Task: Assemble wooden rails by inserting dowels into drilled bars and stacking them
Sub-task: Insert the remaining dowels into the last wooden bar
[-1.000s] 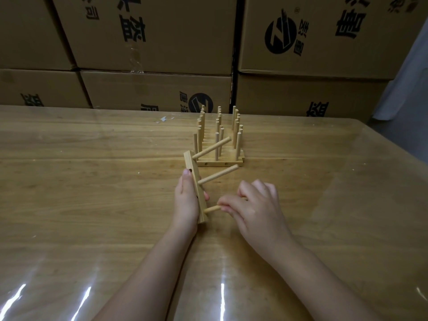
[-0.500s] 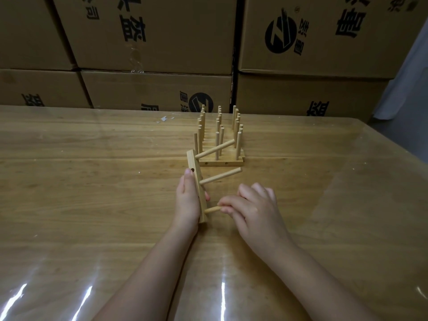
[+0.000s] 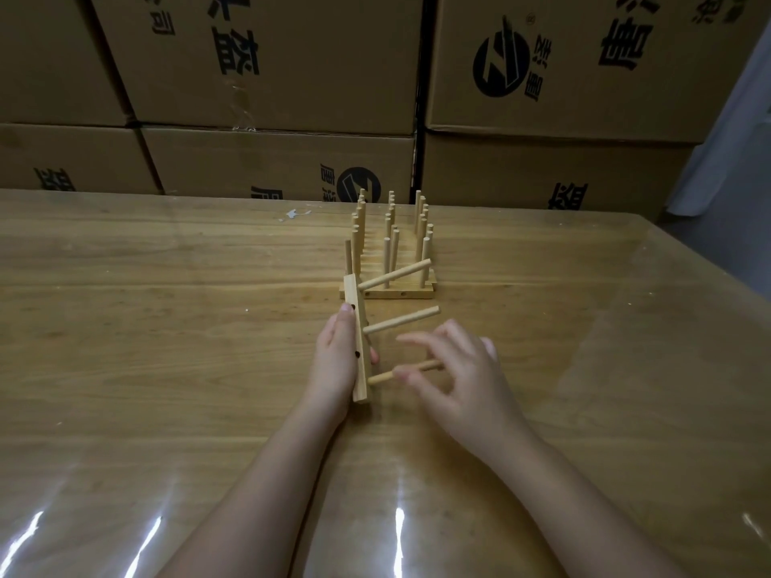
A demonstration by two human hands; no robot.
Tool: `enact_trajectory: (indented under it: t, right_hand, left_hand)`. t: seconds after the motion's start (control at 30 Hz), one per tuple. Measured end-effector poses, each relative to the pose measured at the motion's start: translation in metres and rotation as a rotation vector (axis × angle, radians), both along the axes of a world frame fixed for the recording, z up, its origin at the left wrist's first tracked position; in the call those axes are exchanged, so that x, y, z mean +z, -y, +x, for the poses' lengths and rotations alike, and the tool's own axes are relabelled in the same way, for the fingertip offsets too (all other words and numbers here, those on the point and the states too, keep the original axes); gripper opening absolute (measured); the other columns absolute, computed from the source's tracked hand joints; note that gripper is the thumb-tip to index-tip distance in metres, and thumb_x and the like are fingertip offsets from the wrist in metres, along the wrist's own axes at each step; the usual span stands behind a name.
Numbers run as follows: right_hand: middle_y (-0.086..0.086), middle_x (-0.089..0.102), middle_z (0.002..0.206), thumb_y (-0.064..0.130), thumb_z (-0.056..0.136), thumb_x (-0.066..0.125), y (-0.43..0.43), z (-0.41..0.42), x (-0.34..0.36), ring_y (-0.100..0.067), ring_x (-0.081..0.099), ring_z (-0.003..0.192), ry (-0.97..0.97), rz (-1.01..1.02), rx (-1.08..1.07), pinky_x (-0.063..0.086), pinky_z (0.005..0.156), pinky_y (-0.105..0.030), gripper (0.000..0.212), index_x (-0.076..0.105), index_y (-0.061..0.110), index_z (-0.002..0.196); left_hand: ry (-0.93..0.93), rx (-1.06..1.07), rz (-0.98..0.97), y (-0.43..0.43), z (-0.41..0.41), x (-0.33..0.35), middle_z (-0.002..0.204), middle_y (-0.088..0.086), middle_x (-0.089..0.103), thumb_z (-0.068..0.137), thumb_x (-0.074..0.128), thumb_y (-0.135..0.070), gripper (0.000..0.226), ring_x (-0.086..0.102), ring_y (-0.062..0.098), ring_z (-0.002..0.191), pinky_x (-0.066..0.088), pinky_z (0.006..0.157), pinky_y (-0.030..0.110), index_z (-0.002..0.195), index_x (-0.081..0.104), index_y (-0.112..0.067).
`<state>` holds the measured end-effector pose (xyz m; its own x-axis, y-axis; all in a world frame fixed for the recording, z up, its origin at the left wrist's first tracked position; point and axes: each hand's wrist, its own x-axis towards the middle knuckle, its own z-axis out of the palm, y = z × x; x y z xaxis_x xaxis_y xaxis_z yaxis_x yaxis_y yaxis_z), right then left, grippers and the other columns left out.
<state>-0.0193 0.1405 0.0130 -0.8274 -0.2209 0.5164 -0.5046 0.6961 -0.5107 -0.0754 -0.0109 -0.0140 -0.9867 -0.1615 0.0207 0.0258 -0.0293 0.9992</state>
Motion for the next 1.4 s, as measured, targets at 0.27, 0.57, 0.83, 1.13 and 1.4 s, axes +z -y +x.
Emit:
enact_trajectory:
  t: [0.27, 0.57, 0.83, 1.13, 1.4]
  right_hand:
    - [0.014, 0.045, 0.079, 0.044, 0.091, 0.049, -0.026, -0.013, 0.001, -0.002, 0.046, 0.066, 0.019, -0.152, -0.086, 0.036, 0.057, -0.016, 0.026, 0.059, 0.027, 0.108]
    - [0.005, 0.064, 0.093, 0.035, 0.096, 0.044, -0.022, -0.017, -0.011, -0.014, 0.058, 0.085, 0.241, 0.181, -0.022, 0.047, 0.075, -0.036, 0.026, 0.066, 0.021, 0.103]
    - [-0.005, 0.062, 0.069, 0.038, 0.094, 0.046, -0.019, -0.016, -0.017, -0.019, 0.056, 0.068, 0.460, -0.071, -0.012, 0.044, 0.065, -0.036, 0.029, 0.060, 0.027, 0.071]
    - [-0.009, 0.063, 0.071, 0.040, 0.094, 0.046, -0.019, -0.019, -0.019, -0.021, 0.055, 0.067, 0.500, -0.159, -0.018, 0.044, 0.066, -0.037, 0.033, 0.064, 0.022, 0.072]
    - [0.006, 0.048, 0.047, 0.068, 0.083, 0.027, -0.028, -0.017, -0.014, -0.008, 0.047, 0.045, 0.065, -0.026, -0.273, 0.032, 0.042, -0.023, 0.055, 0.057, 0.024, 0.067]
  left_hand:
    - [0.038, -0.159, -0.085, -0.003, 0.007, 0.004, 0.050, -0.004, 0.059, 0.100, 0.038, -0.042, 0.033, 0.057, 0.008, 0.045, 0.044, 0.045, 0.016, 0.087, 0.060, -0.021]
    - [0.008, -0.244, -0.226, -0.006, 0.009, 0.004, 0.048, -0.004, 0.055, 0.100, 0.035, -0.042, 0.043, 0.054, 0.005, 0.046, 0.043, 0.048, 0.014, 0.096, 0.068, -0.014]
    - [-0.024, -0.243, -0.293, -0.005, 0.013, 0.006, 0.048, -0.001, 0.052, 0.101, 0.035, -0.040, 0.042, 0.050, 0.003, 0.044, 0.040, 0.047, 0.012, 0.099, 0.069, -0.017]
    - [-0.041, -0.239, -0.322, -0.007, 0.011, 0.004, 0.050, 0.000, 0.053, 0.101, 0.035, -0.042, 0.042, 0.051, 0.003, 0.044, 0.041, 0.048, 0.013, 0.100, 0.069, -0.018]
    - [0.014, -0.339, -0.327, -0.004, 0.011, 0.006, 0.052, -0.006, 0.057, 0.099, 0.033, -0.047, 0.040, 0.057, 0.003, 0.050, 0.046, 0.051, 0.013, 0.102, 0.067, -0.026]
